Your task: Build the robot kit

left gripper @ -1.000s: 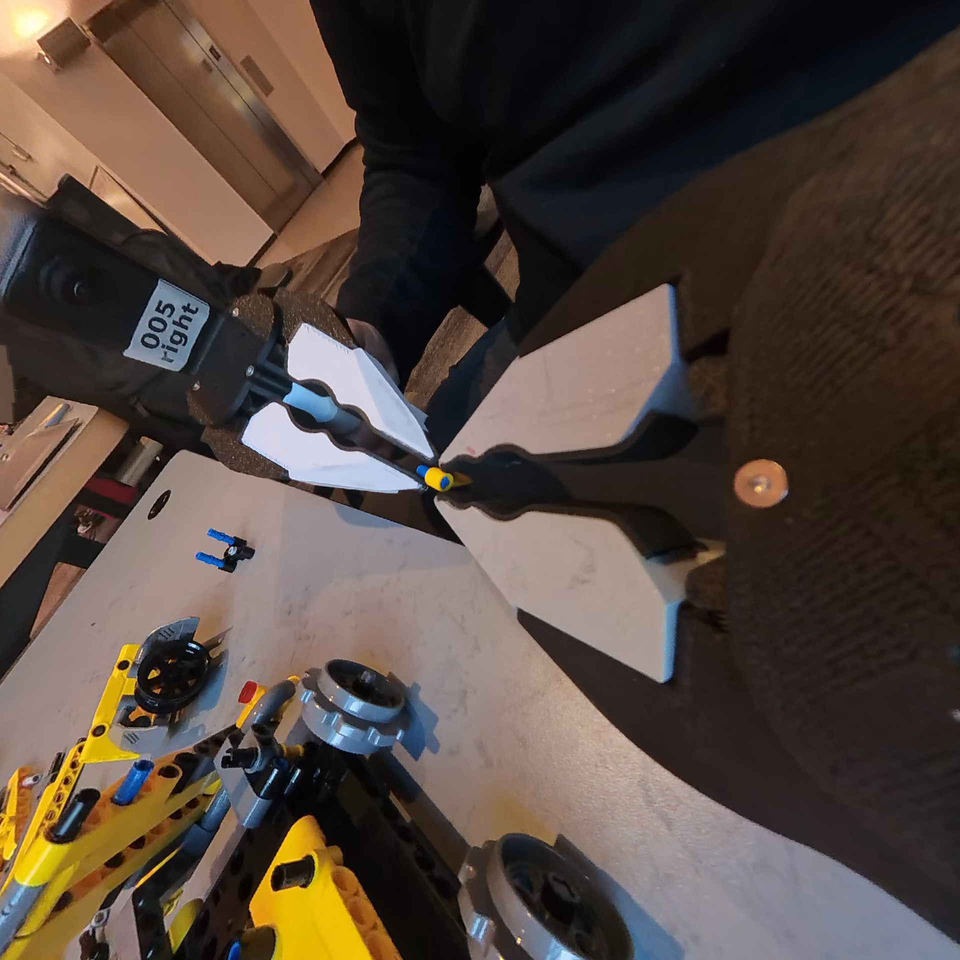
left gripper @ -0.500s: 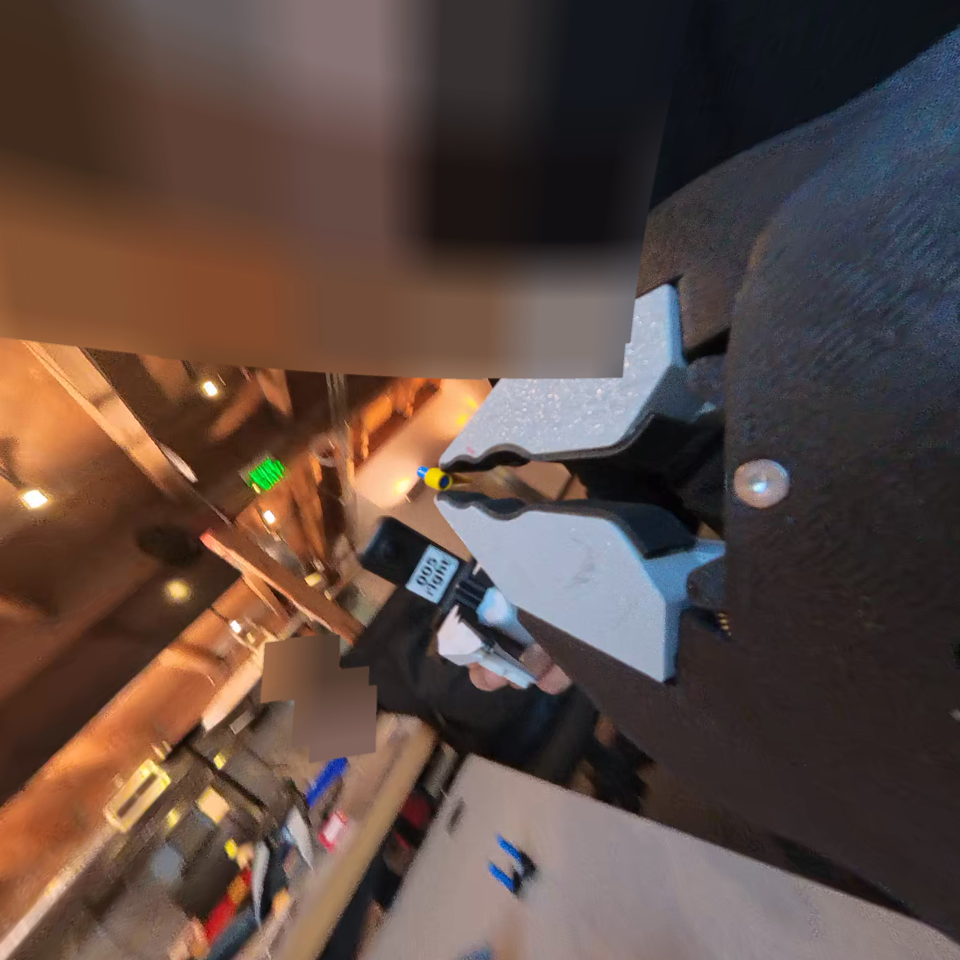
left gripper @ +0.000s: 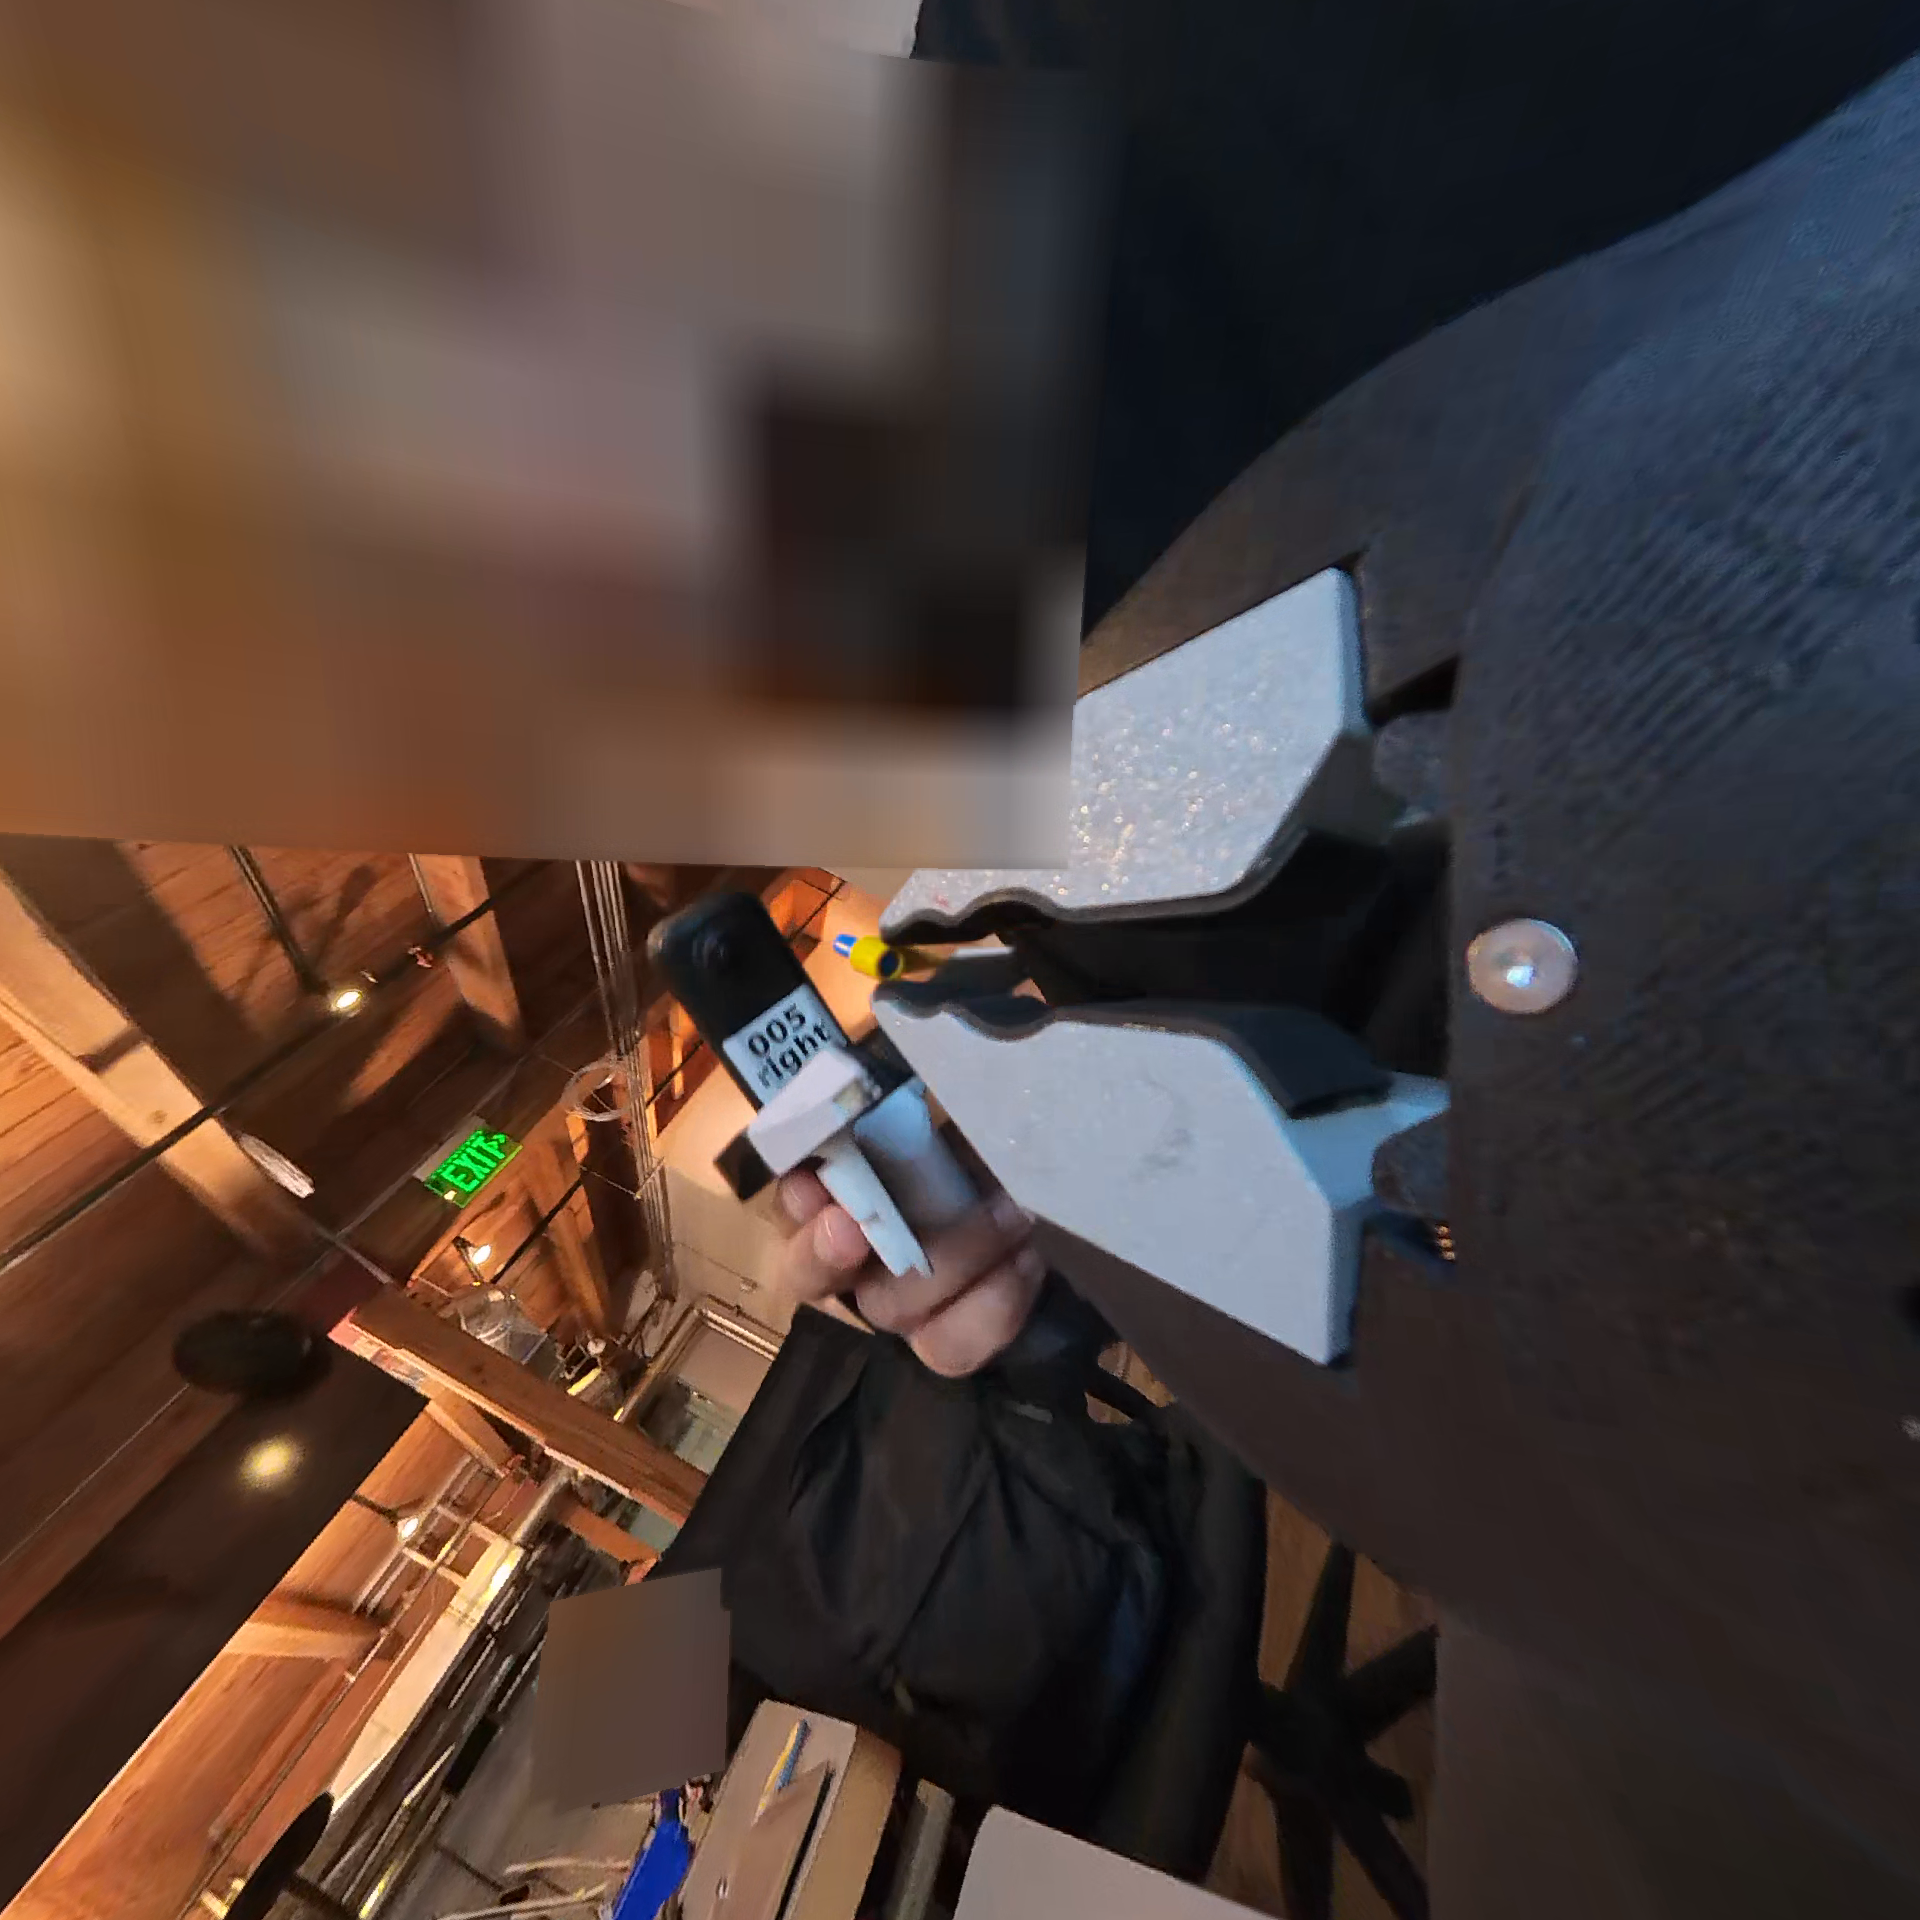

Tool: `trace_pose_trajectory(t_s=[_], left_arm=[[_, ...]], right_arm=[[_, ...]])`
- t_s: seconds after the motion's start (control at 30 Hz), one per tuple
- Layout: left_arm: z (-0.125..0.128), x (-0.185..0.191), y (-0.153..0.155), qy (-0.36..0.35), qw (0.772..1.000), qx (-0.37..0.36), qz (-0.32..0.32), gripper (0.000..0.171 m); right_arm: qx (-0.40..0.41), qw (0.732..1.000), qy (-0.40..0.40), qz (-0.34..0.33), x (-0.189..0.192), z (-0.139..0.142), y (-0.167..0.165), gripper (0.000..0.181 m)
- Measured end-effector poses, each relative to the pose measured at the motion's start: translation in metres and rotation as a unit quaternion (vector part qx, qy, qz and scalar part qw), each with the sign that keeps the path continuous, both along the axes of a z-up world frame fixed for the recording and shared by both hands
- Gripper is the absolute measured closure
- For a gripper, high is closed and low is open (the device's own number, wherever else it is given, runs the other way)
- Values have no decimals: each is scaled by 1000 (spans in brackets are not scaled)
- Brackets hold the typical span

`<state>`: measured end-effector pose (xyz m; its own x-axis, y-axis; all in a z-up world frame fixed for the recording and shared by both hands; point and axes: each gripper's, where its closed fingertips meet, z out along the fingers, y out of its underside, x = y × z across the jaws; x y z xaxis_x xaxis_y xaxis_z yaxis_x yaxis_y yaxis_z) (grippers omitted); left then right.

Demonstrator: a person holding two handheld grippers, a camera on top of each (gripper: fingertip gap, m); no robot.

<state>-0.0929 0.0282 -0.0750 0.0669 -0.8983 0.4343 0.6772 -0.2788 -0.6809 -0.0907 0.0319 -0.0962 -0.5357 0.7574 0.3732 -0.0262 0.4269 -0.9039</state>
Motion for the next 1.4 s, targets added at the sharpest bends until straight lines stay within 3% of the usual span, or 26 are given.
trace_pose_trajectory(t_s=[0.03, 0.23, 0.4, 0.53, 0.9, 1.07, 1.4], left_arm=[[-2, 1, 0, 7, 1000, -2, 4, 167], [-13, 3, 4, 10, 999, -39, -15, 167], [-39, 20, 19, 72, 989, -128, -32, 166], [-51, 26, 23, 112, 981, -155, -31, 166], [-79, 28, 32, 179, 963, -202, -24, 167], [-83, 24, 35, 166, 962, -215, -29, 167], [-87, 24, 37, 163, 960, -223, -35, 167]], right_arm=[[12, 1000, 2, -6, 1, 0, -2, 145], [124, 990, 18, -59, 2, -7, 2, 147], [188, 980, 1, -69, 1, -25, 8, 154], [218, 974, -12, -63, 4, -40, 12, 159], [262, 962, -37, -71, 8, -68, 24, 159], [265, 961, -41, -63, 9, -73, 25, 152], [270, 960, -32, -68, 6, -77, 27, 157]])
